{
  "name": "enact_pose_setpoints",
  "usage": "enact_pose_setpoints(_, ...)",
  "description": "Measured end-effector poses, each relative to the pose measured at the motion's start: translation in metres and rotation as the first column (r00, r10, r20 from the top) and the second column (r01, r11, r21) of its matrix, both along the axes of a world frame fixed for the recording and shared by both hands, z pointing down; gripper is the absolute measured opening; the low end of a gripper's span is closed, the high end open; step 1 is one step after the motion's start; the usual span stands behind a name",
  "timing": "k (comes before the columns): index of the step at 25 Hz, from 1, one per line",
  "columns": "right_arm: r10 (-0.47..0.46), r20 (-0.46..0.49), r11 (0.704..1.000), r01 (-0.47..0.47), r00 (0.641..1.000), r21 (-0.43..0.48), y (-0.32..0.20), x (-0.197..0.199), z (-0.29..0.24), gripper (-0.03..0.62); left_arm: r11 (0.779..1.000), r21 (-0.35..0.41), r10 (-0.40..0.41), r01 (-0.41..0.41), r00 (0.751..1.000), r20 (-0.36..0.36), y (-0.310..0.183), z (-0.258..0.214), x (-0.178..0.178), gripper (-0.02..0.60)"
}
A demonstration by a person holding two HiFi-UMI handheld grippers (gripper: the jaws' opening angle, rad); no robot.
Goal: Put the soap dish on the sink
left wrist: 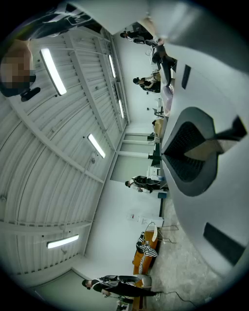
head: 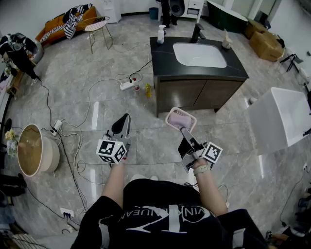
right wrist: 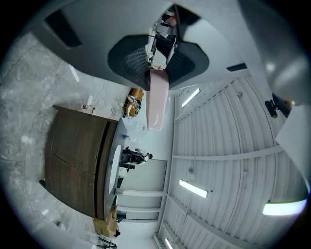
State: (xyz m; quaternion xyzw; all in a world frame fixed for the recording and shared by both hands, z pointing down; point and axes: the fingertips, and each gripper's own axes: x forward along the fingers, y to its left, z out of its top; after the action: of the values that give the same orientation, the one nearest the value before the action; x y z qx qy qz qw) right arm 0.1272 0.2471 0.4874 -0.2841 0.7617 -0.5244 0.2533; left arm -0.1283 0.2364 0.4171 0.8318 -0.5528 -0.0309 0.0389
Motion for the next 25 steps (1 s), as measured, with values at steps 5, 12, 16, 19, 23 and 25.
enact_pose_setpoints(5,0.029,0.012,0.999,-0.029,1.0,-0.018,-0.006,-0.01,0.005,0.094,1.0,-0.001,0.026,-0.026,1.0,0.004,-0.007,0.002,-0.004,0.014)
enact_pose_setpoints(12,0.051,0.007,0.999,-0.051,0.999,-0.019,-0.007,-0.019,0.008,0.094,0.999,-0.017,0.045,-0.045,0.999,-0.003,-0.007,0.012,-0.014,0.014)
enact_pose_setpoints(16,0.061,0.016,0.998,-0.061,0.998,-0.011,-0.015,-0.02,0.006,0.095,0.998,-0.03,0.052,-0.052,0.999,-0.007,-0.013,0.02,-0.014,0.014)
enact_pose_setpoints(19,0.068,0.011,0.998,-0.068,0.998,-0.017,-0.022,-0.017,0.008,0.095,0.997,-0.043,0.059,-0.06,0.998,-0.012,-0.018,0.024,-0.013,0.014)
enact_pose_setpoints(23,0.082,0.015,0.996,-0.081,0.997,-0.023,-0.04,-0.014,0.012,0.095,0.996,-0.062,0.069,-0.069,0.998,-0.009,-0.034,0.032,-0.013,0.014)
enact_pose_setpoints(25,0.079,0.02,0.997,-0.079,0.997,-0.025,-0.054,-0.014,0.015,0.095,0.995,-0.07,0.068,-0.069,0.998,-0.009,-0.048,0.036,-0.014,0.014)
